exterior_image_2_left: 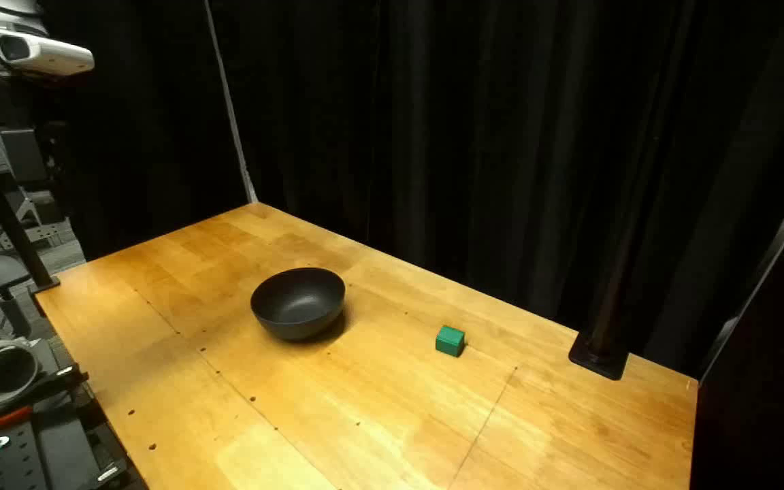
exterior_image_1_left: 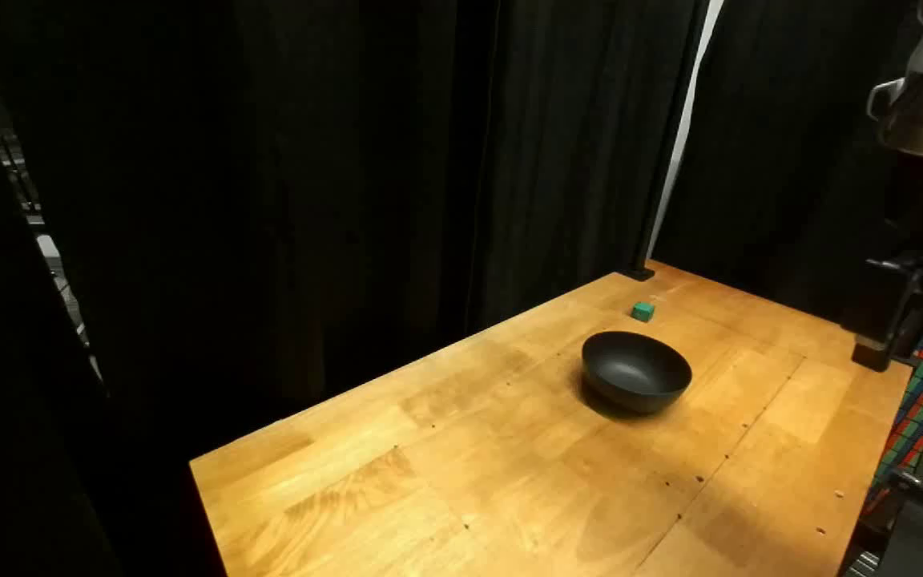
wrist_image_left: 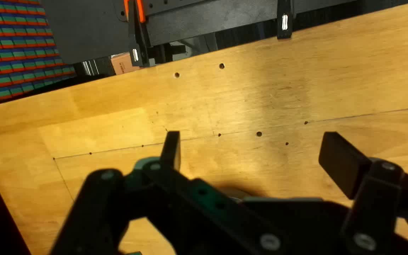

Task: Put the block in the black bowl

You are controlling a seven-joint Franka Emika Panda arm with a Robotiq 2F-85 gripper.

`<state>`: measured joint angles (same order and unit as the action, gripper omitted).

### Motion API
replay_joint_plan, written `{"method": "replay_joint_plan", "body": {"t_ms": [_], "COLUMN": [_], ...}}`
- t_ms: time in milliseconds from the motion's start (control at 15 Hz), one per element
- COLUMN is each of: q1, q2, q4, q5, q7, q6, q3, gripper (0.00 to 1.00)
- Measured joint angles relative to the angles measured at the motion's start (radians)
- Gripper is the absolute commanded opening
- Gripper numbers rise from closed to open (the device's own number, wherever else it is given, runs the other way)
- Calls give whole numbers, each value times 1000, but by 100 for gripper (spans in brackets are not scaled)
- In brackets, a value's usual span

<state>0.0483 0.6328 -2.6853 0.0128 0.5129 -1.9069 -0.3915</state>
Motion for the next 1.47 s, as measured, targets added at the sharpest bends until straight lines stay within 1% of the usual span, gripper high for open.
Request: {"method": "replay_joint_plan", "body": {"t_ms": [667, 733, 800, 933, 1067, 1200, 1267, 1467], "q1": [2, 0, -7, -42, -113, -189, -212, -213], "q2": [-6, -23, -52, -148, -274, -398, -462, -643], "q4": [4, 2, -1, 0, 17, 62, 96, 231], "q5": [0, -1, -7, -38, -80, -142, -189, -321], "q7": [1, 7, 17, 52, 91, 143, 181, 302], "q6": [-1, -14, -52, -187, -341, -452, -487, -528], "q3": [3, 4, 6, 10, 12, 12, 28, 136], "gripper": [100, 100, 100, 100, 100, 100, 100, 100]}}
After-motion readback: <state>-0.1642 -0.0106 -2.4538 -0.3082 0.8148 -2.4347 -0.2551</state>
